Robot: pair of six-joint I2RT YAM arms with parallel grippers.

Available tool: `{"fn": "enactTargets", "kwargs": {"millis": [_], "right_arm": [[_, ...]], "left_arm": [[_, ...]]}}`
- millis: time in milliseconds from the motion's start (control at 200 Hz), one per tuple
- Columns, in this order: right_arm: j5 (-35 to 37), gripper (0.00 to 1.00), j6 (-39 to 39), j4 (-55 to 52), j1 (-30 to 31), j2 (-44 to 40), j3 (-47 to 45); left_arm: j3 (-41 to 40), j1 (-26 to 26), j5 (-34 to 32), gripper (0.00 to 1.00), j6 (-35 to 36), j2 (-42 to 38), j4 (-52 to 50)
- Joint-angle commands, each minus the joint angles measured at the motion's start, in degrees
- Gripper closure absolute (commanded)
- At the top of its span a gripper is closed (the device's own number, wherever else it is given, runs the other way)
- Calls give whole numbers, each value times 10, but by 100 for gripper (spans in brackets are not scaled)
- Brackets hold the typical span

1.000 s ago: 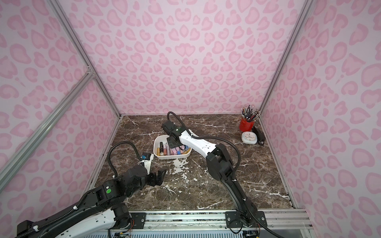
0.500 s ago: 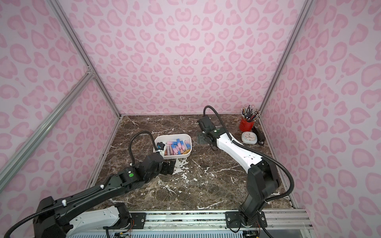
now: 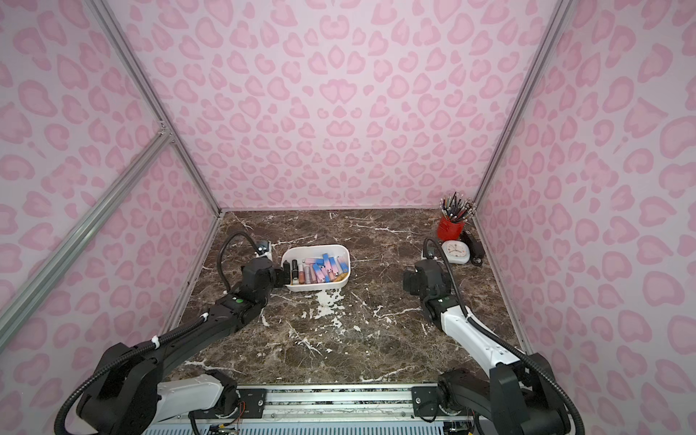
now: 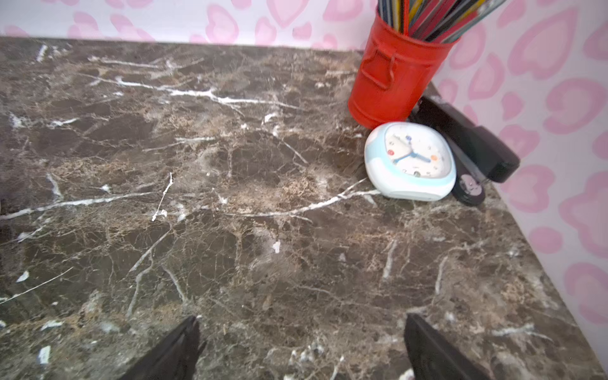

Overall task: Put the lipstick into the storage box
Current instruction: Reset both arms

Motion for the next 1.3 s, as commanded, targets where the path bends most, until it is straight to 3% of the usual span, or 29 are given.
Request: {"fn": "enactTargets", "kwargs": {"millis": [0, 90, 280, 495, 610, 770, 840, 900, 955, 1020, 1295], "right_arm": [[8, 1, -41, 154, -31, -21, -33], [-16, 1, -37, 167, -67, -8, -35], [-42, 1, -83, 202, -108, 43, -25], [-128, 0, -99, 414, -125, 87, -97], [-170, 0, -108, 392, -131, 115, -79], [-200, 0, -124, 474, -130, 184, -98], [-205, 0, -118, 511, -138, 210, -107], [-218, 1, -105, 548, -149, 228, -117], [-236, 0, -99, 553, -159, 232, -116], [-239, 0, -101, 530, -159, 227, -110], [-226, 0, -93, 524, -162, 228, -105]], "left_arm": [[-54, 51, -10, 3, 26, -34, 111], [-83, 98, 30, 3, 22, -54, 136], [-161, 149, 40, 3, 58, -30, 280], [-193, 193, 86, 3, 42, 18, 386], [-212, 212, 113, 2, 42, 31, 448], [-252, 251, 172, 2, 27, 167, 671], [-230, 256, 189, 1, 24, 132, 571], [-213, 268, 216, 1, 23, 156, 585], [-176, 280, 242, 3, 18, 143, 485], [-161, 281, 274, 6, 31, 154, 477], [-160, 283, 280, 5, 30, 156, 477]]}}
